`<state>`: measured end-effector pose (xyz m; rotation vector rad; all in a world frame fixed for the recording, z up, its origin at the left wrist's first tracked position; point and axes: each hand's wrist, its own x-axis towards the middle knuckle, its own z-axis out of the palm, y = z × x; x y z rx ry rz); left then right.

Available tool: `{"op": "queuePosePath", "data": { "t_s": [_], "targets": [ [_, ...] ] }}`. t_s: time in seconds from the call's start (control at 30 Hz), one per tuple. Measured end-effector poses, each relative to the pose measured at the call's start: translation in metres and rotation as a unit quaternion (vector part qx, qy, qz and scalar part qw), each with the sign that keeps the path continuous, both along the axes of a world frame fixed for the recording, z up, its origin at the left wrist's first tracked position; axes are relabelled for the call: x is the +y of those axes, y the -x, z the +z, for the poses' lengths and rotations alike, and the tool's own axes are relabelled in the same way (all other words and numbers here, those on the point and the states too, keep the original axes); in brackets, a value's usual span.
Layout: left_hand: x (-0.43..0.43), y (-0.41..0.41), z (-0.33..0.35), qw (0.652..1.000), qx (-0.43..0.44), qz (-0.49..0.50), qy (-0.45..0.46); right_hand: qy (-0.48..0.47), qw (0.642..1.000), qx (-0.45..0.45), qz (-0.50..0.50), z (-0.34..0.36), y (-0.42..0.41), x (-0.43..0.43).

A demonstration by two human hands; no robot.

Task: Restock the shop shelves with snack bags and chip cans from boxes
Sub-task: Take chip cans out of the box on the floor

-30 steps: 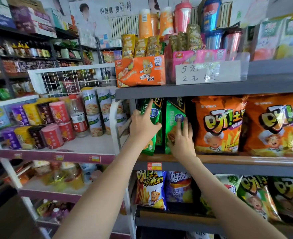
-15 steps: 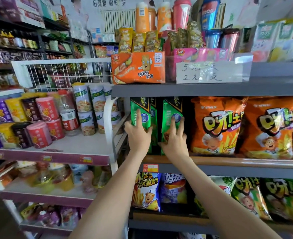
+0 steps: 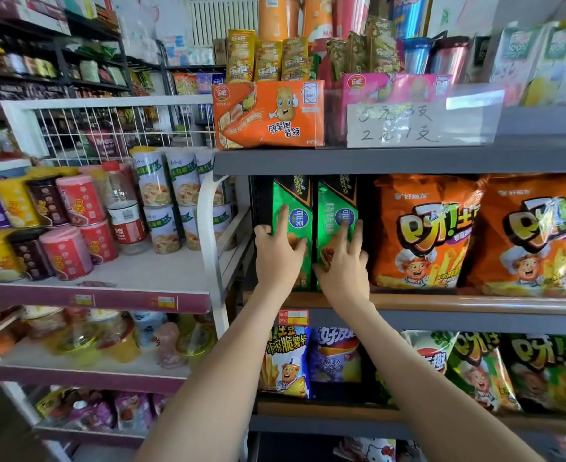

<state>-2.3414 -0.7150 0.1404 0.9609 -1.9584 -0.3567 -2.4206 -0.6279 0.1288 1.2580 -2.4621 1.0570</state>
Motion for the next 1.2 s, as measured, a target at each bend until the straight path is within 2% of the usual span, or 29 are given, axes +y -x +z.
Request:
{"op": "queuePosePath", "data": {
  "t_s": [0.1, 0.2, 0.27, 0.37, 0.43, 0.5, 0.57, 0.63, 0.73, 0.8, 0.9, 1.03, 1.2],
  "targets": [
    [0.003, -0.007, -0.008, 0.998, -0.056, -0.013, -0.011, -0.024, 1.000, 0.013, 0.000, 0.003, 0.000, 0.003],
    [0.014, -0.021, -0.014, 0.997, -0.073, -0.019, -0.001, -0.024, 0.997, 0.074, 0.004, 0.000, -0.005, 0.016],
    [0.029, -0.031, -0.020, 0.999, -0.044, -0.013, 0.007, 0.036, 0.992, 0.120, 0.020, -0.008, -0.010, 0.031],
    [0.066, -0.051, -0.046, 0.997, 0.048, -0.015, 0.058, 0.148, 0.978, 0.129, 0.066, -0.044, -0.025, 0.062],
    [0.099, -0.063, -0.084, 0.995, 0.079, -0.029, 0.062, 0.161, 0.975, 0.105, 0.116, -0.081, -0.034, 0.082],
    [0.132, -0.077, -0.132, 0.997, 0.064, -0.032, 0.019, 0.149, 0.972, 0.047, 0.175, -0.123, -0.040, 0.100],
    [0.165, -0.093, -0.185, 0.998, 0.011, -0.003, -0.056, 0.100, 0.967, -0.022, 0.233, -0.167, -0.043, 0.116],
    [0.199, -0.109, -0.229, 0.985, -0.044, 0.044, -0.161, 0.004, 0.956, -0.082, 0.281, -0.208, -0.046, 0.133],
    [0.238, -0.131, -0.281, 0.928, -0.127, 0.139, -0.322, -0.152, 0.919, -0.150, 0.331, -0.261, -0.047, 0.155],
    [0.262, -0.143, -0.307, 0.887, -0.170, 0.178, -0.391, -0.236, 0.891, -0.168, 0.350, -0.291, -0.047, 0.168],
    [0.302, -0.157, -0.341, 0.837, -0.209, 0.196, -0.466, -0.339, 0.850, -0.181, 0.361, -0.329, -0.045, 0.187],
    [0.347, -0.167, -0.383, 0.800, -0.199, 0.211, -0.525, -0.429, 0.805, -0.193, 0.362, -0.376, -0.041, 0.211],
    [0.388, -0.171, -0.439, 0.759, -0.184, 0.236, -0.578, -0.474, 0.772, -0.216, 0.364, -0.446, -0.033, 0.249]
  ]
}}
